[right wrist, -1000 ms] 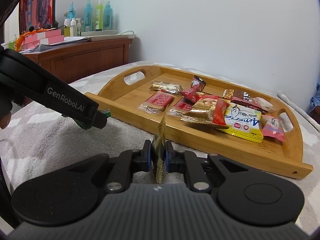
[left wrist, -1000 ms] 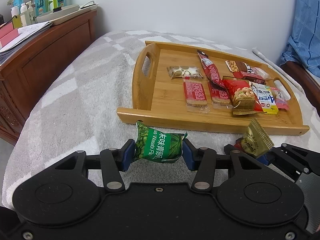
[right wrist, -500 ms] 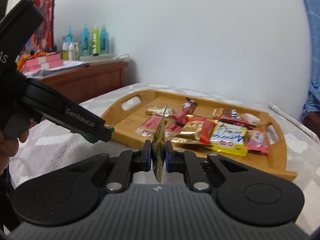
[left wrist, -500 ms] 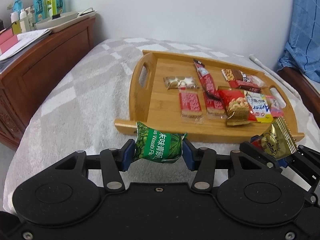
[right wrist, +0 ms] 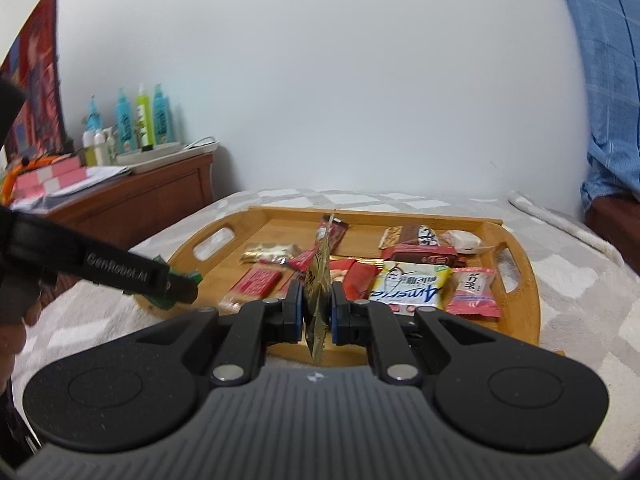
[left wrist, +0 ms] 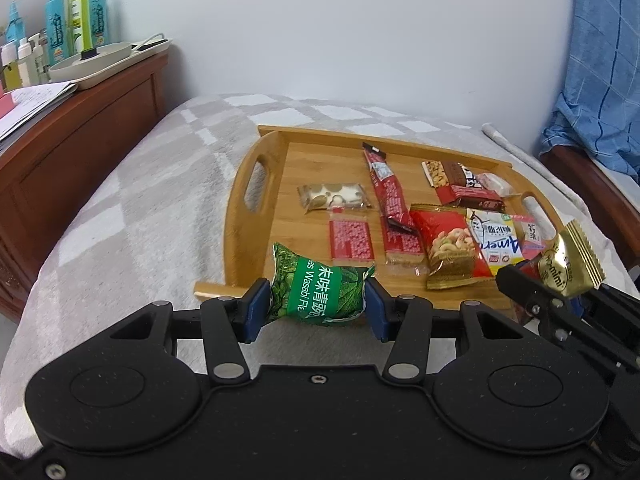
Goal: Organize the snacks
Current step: 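Lift and carry the green pack and gold bar over the tray with both tools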
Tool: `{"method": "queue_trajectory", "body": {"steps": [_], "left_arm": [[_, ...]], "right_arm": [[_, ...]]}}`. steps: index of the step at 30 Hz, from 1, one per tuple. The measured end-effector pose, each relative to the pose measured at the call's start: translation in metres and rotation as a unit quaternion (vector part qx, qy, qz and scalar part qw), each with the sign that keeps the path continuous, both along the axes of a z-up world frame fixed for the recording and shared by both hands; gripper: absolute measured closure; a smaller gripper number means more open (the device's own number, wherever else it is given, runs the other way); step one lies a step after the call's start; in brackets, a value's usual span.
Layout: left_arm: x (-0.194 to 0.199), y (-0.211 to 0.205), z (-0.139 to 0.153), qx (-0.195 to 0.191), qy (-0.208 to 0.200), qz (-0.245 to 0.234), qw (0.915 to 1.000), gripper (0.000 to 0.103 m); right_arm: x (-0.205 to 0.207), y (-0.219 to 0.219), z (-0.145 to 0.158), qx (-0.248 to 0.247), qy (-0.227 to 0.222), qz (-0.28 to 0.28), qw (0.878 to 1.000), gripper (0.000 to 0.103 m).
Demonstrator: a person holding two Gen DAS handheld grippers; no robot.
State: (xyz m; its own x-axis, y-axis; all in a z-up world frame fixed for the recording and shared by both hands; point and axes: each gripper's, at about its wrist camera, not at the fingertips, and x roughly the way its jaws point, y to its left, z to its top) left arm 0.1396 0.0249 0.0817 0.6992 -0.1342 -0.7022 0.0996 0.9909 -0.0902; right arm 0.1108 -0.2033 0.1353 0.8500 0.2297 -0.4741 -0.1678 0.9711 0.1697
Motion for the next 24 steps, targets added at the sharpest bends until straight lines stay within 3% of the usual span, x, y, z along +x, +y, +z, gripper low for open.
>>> {"method": "queue_trajectory", "body": {"steps": [24], "left_arm": [[0.065, -0.019, 0.014, -0.010, -0.027, -0.002, 0.9996, 0.056]], "right_arm": [[0.080, -0.027, 0.009, 0.030, -0.004, -0.021, 0.999, 0.087]]}}
